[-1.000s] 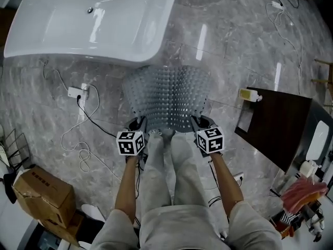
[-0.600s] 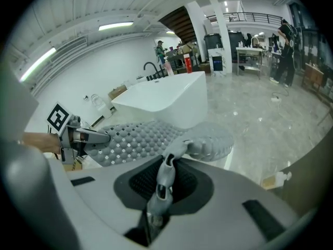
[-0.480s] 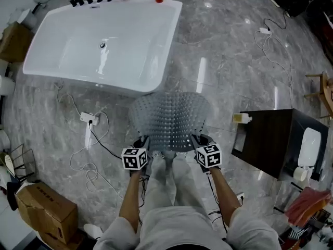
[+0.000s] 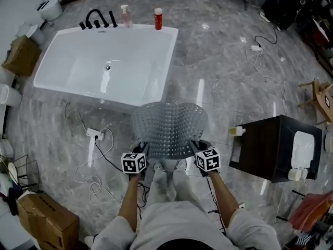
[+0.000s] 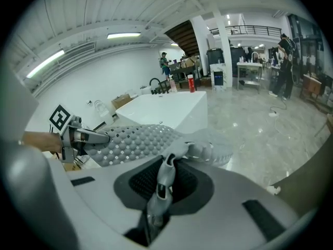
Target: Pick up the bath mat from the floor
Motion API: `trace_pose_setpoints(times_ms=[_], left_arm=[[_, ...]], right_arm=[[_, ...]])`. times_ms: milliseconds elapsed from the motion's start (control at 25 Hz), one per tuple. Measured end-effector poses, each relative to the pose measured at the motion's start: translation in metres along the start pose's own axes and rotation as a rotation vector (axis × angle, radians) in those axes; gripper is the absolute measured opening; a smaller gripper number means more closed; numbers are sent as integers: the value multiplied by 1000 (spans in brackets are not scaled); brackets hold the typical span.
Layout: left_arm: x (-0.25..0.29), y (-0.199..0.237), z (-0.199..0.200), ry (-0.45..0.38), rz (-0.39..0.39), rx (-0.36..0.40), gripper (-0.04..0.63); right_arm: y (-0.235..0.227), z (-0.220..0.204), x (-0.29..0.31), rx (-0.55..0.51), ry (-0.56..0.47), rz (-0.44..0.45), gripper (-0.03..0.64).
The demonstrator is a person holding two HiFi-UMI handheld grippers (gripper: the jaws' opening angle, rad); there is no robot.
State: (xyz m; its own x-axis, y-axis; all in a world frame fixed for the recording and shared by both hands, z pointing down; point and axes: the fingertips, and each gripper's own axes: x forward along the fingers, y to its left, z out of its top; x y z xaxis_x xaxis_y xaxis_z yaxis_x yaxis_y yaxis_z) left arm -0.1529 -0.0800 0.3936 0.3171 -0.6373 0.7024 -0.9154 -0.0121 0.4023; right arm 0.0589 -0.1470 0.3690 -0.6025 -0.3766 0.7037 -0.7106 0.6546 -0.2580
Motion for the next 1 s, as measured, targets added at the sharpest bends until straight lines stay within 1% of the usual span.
trace_pose_setpoints(times_ms=[320,520,760,920,1000], left_arm=[[-22,-25,34,-17,-29,56,49],[-30,-39,58,-47,-40,86,49],[-41,-57,104,-105,-58,126,48],[-48,-69,143,-167,-70,153,48],[-52,-75,153,-186,-74,169,49]], right_arm=[[12,32,-32,-16,-58,-13,49],[4,59,-51,-27,-114,-34,49],[2,96,-68,-37,-184,-52,49],[-2,126,-81,-44,-246,-65,49],[-3,134,-89,-36,-273,-68,49]])
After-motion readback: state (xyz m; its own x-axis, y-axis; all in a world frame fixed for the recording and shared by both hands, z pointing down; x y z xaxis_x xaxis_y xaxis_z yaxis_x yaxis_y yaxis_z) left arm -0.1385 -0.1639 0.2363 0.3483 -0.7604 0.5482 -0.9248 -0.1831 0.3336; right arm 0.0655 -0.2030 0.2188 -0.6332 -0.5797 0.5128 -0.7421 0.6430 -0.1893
